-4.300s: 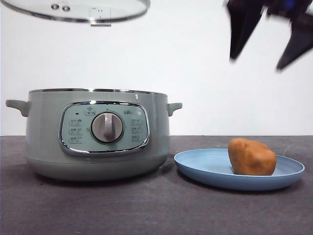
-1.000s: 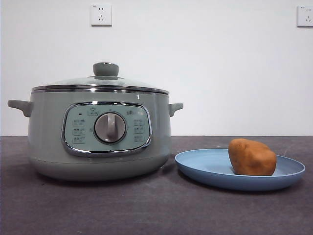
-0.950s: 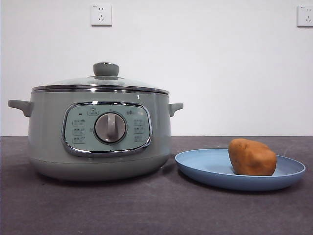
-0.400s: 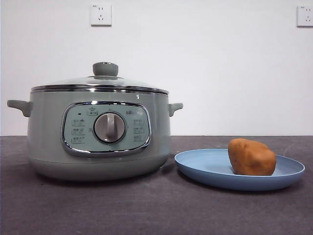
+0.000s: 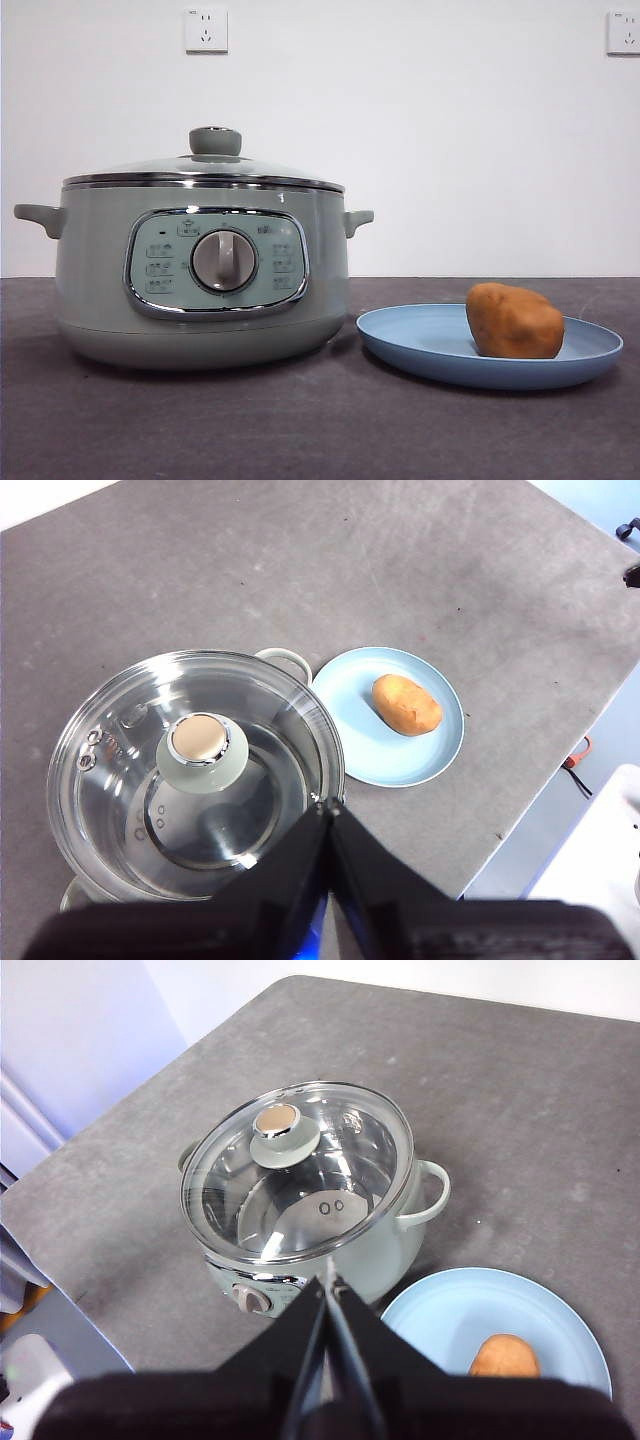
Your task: Take the potato out from the steamer,put the potato on the plate,close the lid
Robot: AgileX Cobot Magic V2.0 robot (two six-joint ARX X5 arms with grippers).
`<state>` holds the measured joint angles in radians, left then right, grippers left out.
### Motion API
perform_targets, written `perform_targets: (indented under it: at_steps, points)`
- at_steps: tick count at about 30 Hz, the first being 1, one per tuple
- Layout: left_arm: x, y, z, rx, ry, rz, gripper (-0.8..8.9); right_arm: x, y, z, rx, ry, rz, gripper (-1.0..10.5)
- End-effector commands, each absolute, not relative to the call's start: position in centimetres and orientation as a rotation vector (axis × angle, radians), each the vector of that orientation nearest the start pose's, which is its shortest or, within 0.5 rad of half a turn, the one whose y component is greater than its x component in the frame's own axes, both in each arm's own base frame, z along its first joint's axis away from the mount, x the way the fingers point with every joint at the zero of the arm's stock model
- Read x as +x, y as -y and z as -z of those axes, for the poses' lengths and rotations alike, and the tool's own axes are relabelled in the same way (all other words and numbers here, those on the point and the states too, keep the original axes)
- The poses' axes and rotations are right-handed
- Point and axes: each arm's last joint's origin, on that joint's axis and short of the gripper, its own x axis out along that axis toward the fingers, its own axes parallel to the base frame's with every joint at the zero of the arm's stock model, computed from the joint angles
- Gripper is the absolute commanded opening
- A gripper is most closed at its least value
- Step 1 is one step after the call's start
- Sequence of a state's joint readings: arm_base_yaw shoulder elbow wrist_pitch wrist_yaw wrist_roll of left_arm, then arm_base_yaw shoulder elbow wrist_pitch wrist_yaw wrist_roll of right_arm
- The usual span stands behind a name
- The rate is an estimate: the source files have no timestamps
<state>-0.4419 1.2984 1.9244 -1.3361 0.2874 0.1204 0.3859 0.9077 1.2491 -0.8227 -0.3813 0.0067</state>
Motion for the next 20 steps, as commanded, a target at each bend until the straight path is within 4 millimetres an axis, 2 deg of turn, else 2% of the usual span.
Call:
perform_targets:
  at_steps: [1, 5, 8, 10, 14, 17, 20]
  points:
    - [16.0, 8.7, -48.4, 0.174, -0.722, 0.756, -0.03, 13.7, -6.7, -40.7, 0.0, -0.491, -0.75, 0.0]
    - [16.0, 8.6, -48.5, 0.179, -0.711, 0.738, -0.03, 13.7, -6.7, -40.6, 0.0, -0.491, -0.749, 0.0]
    - [15.1, 8.1, -48.9, 0.193, -0.681, 0.725, -0.03, 13.7, -6.7, -40.7, 0.0, -0.491, -0.75, 0.0]
    - [14.3, 7.6, -49.3, 0.234, -0.633, 0.732, -0.03, 13.7, -6.7, -40.6, 0.0, -0.491, -0.749, 0.0]
    - [13.3, 6.9, -49.8, 0.185, -0.457, 0.773, -0.03, 13.7, -6.7, -40.7, 0.0, -0.491, -0.75, 0.0]
    - [12.9, 6.6, -48.9, 0.158, -0.324, 0.823, -0.03, 13.7, -6.7, -40.7, 0.0, -0.491, -0.75, 0.0]
    - [13.0, 6.1, -46.3, 0.117, -0.262, 0.818, -0.03, 13.7, -6.7, -40.6, 0.0, -0.492, -0.749, 0.0]
